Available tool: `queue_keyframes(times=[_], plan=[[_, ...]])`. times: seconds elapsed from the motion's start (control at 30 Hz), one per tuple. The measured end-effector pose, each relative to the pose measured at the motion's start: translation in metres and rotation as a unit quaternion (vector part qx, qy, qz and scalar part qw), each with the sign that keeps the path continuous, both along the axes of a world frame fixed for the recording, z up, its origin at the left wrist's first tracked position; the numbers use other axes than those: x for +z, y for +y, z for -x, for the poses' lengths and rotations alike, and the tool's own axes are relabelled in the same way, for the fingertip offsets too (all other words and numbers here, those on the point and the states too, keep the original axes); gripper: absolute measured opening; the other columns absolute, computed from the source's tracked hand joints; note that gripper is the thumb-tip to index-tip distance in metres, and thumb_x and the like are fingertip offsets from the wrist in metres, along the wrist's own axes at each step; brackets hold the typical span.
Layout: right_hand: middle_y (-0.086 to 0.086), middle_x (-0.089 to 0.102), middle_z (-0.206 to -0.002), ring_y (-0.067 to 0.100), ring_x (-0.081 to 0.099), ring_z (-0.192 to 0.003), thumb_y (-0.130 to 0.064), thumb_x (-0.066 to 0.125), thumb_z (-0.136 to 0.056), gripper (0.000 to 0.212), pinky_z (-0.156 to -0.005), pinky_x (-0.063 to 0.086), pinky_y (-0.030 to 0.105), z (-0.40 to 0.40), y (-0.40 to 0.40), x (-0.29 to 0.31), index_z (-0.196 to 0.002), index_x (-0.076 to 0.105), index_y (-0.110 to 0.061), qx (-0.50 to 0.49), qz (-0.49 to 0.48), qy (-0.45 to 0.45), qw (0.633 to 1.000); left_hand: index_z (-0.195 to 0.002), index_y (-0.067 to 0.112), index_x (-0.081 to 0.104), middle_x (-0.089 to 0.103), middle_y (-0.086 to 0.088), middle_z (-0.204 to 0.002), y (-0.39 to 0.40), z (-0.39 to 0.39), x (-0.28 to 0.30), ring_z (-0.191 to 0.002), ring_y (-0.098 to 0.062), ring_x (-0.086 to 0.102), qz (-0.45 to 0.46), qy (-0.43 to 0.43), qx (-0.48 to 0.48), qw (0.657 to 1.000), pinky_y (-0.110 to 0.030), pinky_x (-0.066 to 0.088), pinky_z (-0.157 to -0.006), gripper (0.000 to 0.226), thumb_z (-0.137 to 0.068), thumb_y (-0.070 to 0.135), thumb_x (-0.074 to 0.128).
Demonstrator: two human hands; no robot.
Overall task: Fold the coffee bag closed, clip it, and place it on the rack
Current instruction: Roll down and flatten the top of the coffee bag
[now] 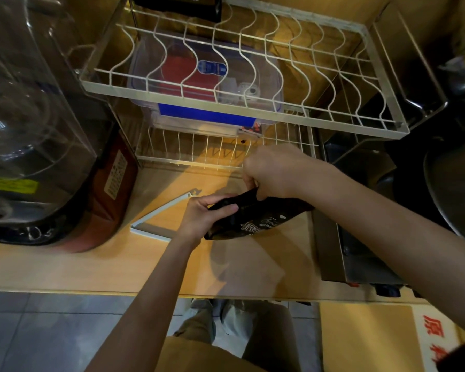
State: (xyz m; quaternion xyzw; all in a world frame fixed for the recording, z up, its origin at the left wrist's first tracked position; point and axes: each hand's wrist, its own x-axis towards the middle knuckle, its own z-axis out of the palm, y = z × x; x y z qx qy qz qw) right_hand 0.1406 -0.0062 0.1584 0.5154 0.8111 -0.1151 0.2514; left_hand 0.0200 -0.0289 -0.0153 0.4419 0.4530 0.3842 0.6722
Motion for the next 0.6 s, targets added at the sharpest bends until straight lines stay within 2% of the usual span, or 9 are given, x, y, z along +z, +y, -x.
queue_keyframes(times=[0.1, 0.23, 0.33, 0.4, 0.47, 0.53, 0.6], plan=[[0.008, 0.057, -0.108, 0.025, 0.055, -0.103, -0.017, 0.064, -0.081, 0.029, -0.08, 0.047, 0.037, -0.005, -0.001, 0.011, -0.108, 0.055, -0.012, -0.004, -0.012, -0.036, 0.999, -0.092, 0.014, 0.069, 0.074, 0.014, -0.069, 0.0, 0.001, -0.002, -0.072, -0.006, 0.066, 0.014, -0.014, 0.006, 1.0, -0.017, 0.054, -0.067, 0.024, -0.072, 0.001, 0.068], [0.005, 0.044, -0.089, 0.02, 0.047, -0.086, -0.01, 0.056, -0.084, 0.018, -0.075, 0.044, 0.035, -0.004, -0.005, 0.017, -0.103, 0.055, -0.009, 0.007, -0.051, 0.0, 0.999, -0.094, 0.013, 0.069, 0.074, 0.013, -0.073, 0.003, 0.001, -0.004, -0.078, -0.012, 0.067, 0.028, -0.006, -0.022, 0.999, -0.021, 0.056, -0.07, 0.024, -0.071, 0.007, 0.069], [0.003, 0.04, -0.085, 0.019, 0.043, -0.082, -0.01, 0.057, -0.084, 0.016, -0.07, 0.04, 0.033, -0.002, -0.007, 0.015, -0.1, 0.056, -0.009, 0.006, -0.064, 0.004, 0.998, -0.095, 0.019, 0.069, 0.073, 0.013, -0.081, 0.004, 0.002, 0.001, -0.087, -0.015, 0.065, 0.01, 0.02, -0.035, 0.999, -0.021, 0.055, -0.073, 0.026, -0.072, 0.008, 0.069], [0.003, 0.041, -0.086, 0.02, 0.046, -0.084, -0.011, 0.058, -0.084, 0.018, -0.07, 0.039, 0.033, -0.002, -0.006, 0.014, -0.101, 0.055, -0.01, -0.01, -0.061, -0.001, 0.998, -0.103, 0.024, 0.064, 0.069, 0.004, -0.095, 0.003, 0.002, 0.01, -0.093, -0.011, 0.062, -0.024, 0.037, -0.053, 0.998, -0.016, 0.052, -0.074, 0.032, -0.076, 0.007, 0.066], [0.004, 0.042, -0.088, 0.024, 0.051, -0.09, -0.012, 0.059, -0.083, 0.02, -0.07, 0.039, 0.034, -0.001, -0.003, 0.012, -0.102, 0.055, -0.01, -0.021, -0.061, 0.001, 0.998, -0.114, 0.024, 0.057, 0.065, -0.003, -0.108, 0.001, 0.0, 0.021, -0.101, -0.013, 0.06, -0.046, 0.019, -0.089, 0.995, -0.018, 0.052, -0.08, 0.042, -0.076, 0.007, 0.066], [0.005, 0.047, -0.093, 0.026, 0.054, -0.099, -0.014, 0.06, -0.082, 0.022, -0.072, 0.041, 0.036, -0.001, -0.001, 0.01, -0.103, 0.055, -0.011, -0.024, -0.062, 0.008, 0.998, -0.119, 0.024, 0.053, 0.062, -0.002, -0.113, -0.001, -0.003, 0.03, -0.107, -0.012, 0.057, -0.073, 0.004, -0.13, 0.989, -0.023, 0.05, -0.087, 0.054, -0.07, 0.012, 0.071], [0.003, 0.049, -0.092, 0.025, 0.054, -0.098, -0.016, 0.061, -0.081, 0.022, -0.072, 0.041, 0.036, -0.002, 0.001, 0.007, -0.102, 0.057, -0.012, -0.028, -0.059, 0.016, 0.998, -0.119, 0.025, 0.051, 0.061, 0.001, -0.115, -0.005, -0.008, 0.032, -0.109, -0.008, 0.055, -0.114, 0.043, -0.14, 0.983, -0.022, 0.048, -0.091, 0.065, -0.062, 0.015, 0.08]])
